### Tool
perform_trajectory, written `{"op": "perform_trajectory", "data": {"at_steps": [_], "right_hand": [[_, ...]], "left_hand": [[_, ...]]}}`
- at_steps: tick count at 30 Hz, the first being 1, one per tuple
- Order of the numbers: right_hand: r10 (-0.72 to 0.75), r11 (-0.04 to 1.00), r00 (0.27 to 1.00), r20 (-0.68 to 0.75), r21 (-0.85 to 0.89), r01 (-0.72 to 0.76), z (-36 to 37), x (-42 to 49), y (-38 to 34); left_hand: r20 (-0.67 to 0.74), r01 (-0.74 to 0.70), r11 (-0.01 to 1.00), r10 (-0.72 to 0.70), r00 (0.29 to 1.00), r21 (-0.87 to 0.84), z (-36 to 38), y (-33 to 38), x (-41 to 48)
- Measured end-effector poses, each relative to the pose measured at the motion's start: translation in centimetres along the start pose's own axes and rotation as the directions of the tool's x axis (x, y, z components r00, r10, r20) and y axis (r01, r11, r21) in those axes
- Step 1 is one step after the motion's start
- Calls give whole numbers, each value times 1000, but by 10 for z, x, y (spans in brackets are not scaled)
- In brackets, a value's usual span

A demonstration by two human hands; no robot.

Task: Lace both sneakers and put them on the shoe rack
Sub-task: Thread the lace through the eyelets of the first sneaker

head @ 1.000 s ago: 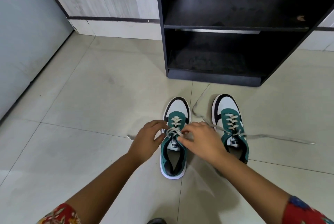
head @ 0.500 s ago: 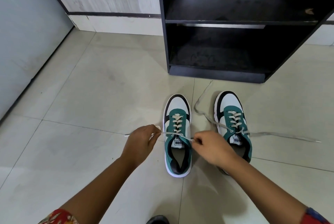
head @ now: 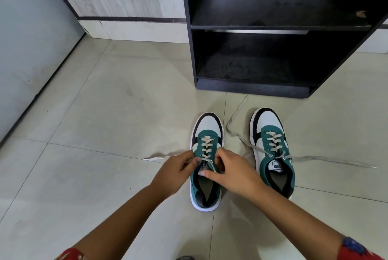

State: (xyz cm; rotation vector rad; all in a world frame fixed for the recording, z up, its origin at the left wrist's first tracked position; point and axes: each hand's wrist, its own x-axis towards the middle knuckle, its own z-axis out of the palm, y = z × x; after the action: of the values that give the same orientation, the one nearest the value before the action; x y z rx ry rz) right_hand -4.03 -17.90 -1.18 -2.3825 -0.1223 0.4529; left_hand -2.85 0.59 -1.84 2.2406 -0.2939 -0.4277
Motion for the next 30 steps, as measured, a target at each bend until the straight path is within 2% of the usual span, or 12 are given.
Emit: {"op": "perform_trajectory", "data": {"at_steps": [3, 6, 9, 11, 14, 17, 25, 30], "right_hand": [[33, 993, 998, -51, 111, -27, 3, -5, 3], [64, 963, 997, -38, 265, -51, 2, -5, 4], [116, 972, 992, 40, 202, -121, 3, -2, 1], [172, 928, 983, 71, 323, -186, 11, 1, 1], [214, 735, 975, 57, 648, -200, 24, 1, 4], [233, 600, 969, 86, 771, -213, 29, 0, 6], [341, 481, 931, 127, 828, -289, 31, -2, 9], [336, 468, 931, 144, 832, -297, 28, -4, 6]], "left_hand": [[-10, -9, 1000, 9, 1000, 29, -1, 2, -4], [16, -81, 985, 80, 997, 152, -2, 0, -5], [-14, -76, 974, 81, 997, 212, 1, 1, -3], [-16, 5, 993, -3, 1000, 121, 2, 3, -1], [72, 118, 981, -108, 992, -157, 3, 6, 2], [127, 162, 929, -125, 984, -332, 0, 6, 1], [121, 159, 918, -123, 985, -363, 1, -3, -1], [109, 140, 929, -109, 988, -342, 0, -7, 0]]}}
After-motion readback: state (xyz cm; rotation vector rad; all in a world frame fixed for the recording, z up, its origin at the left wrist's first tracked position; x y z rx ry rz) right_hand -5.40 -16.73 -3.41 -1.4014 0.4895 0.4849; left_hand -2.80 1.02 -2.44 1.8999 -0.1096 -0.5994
